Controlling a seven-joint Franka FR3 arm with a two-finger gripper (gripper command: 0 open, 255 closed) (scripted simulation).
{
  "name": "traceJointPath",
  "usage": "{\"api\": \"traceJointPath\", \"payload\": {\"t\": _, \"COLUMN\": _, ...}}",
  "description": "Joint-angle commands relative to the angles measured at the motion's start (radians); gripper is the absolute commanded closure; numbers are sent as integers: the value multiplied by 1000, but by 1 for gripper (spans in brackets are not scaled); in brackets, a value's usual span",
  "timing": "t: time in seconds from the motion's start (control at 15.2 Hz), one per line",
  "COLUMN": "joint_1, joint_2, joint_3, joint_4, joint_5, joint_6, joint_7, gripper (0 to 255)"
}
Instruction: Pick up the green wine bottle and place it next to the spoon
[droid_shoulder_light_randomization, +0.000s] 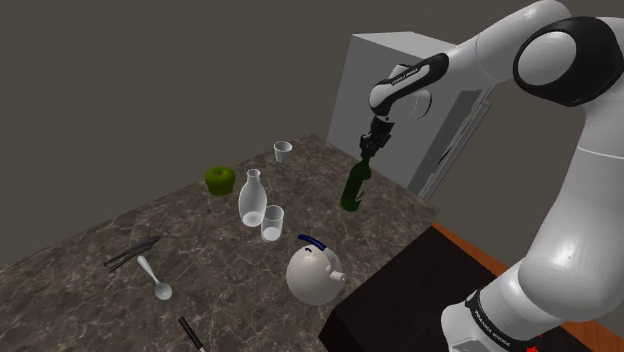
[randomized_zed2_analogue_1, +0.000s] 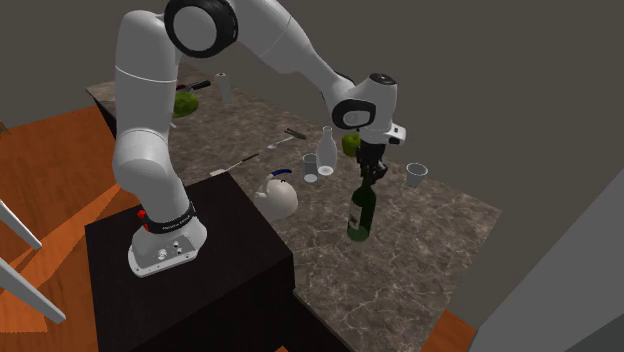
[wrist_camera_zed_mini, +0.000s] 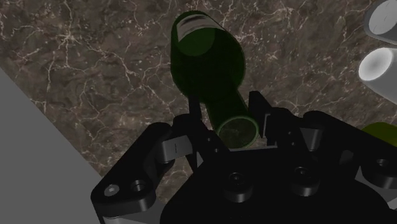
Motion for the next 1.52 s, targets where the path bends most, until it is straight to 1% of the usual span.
{"api": "traceJointPath", "payload": {"t": 0.0, "joint_1": 3, "joint_2": -17, "joint_3": -3, "joint_4": 1, "joint_5": -6, "joint_6": -18, "joint_7": 5, "gripper": 255}}
{"api": "traceJointPath", "payload": {"t": 0.73, "joint_1": 12, "joint_2": -105, "joint_3": -17, "joint_4": 38, "joint_5": -39, "joint_6": -140, "joint_7": 31, "gripper": 255}}
{"api": "traceJointPath", "payload": {"t": 1.45, "joint_1": 16, "joint_2": -173, "joint_3": -24, "joint_4": 102, "joint_5": -64, "joint_6": -269, "joint_7": 53, "gripper": 255}}
